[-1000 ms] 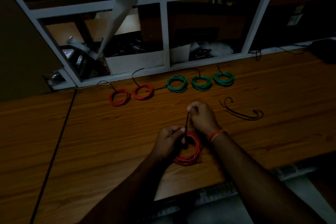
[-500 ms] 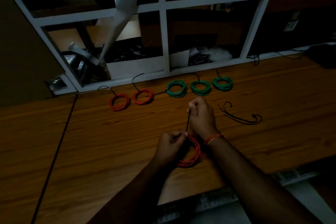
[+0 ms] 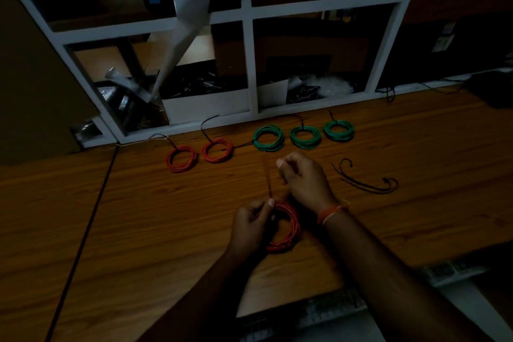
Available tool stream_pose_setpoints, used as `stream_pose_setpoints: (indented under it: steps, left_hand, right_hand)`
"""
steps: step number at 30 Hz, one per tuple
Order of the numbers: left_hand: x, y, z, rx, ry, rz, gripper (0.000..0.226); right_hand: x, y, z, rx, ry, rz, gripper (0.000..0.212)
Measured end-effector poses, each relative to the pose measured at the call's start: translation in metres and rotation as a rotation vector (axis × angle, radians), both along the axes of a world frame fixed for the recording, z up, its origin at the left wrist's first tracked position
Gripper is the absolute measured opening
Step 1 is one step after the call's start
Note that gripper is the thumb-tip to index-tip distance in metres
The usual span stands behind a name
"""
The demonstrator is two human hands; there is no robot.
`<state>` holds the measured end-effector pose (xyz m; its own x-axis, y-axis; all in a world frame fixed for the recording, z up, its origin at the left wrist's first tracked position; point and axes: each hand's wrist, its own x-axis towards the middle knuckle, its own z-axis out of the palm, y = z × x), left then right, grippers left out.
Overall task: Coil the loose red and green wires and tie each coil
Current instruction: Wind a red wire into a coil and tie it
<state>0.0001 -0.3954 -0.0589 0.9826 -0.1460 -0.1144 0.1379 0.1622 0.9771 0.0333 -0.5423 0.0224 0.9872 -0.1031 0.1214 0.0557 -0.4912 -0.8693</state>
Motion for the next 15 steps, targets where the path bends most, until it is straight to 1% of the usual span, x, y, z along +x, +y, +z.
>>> stream_pose_setpoints:
  steps: [2,4,6,8,9,11,13,15]
  left_hand:
    - [0.003,0.004,0.002,-0.106,0.047,0.053,0.03]
    - [0.008,0.007,0.007,-0.139,0.04,0.08,0.027]
    - [0.015,0.009,0.014,-0.143,0.04,0.098,0.025]
    - [0.023,0.008,0.018,-0.124,0.033,0.091,0.025]
    - [0.029,0.006,0.019,-0.099,0.027,0.075,0.026]
    - [0.041,-0.002,0.02,-0.029,0.02,0.029,0.028]
    - [0.058,-0.009,0.021,0.118,0.014,-0.036,0.03]
    - [0.076,-0.015,0.024,0.272,0.019,-0.145,0.031]
  right_hand:
    - [-0.014,-0.003,-0.007,-0.058,0.134,0.046,0.024]
    - [-0.03,-0.005,-0.018,-0.004,0.241,0.098,0.024]
    - [-0.044,-0.004,-0.029,0.201,0.27,0.12,0.026]
    - [-0.047,-0.004,-0.037,0.431,0.276,0.06,0.03]
    - [-0.045,-0.005,-0.04,0.483,0.268,0.01,0.031]
    - [-0.035,-0.01,-0.044,0.458,0.237,-0.088,0.032]
    - [-0.022,-0.018,-0.046,0.384,0.216,-0.172,0.033]
    - [-0.011,-0.029,-0.046,0.3,0.198,-0.24,0.034]
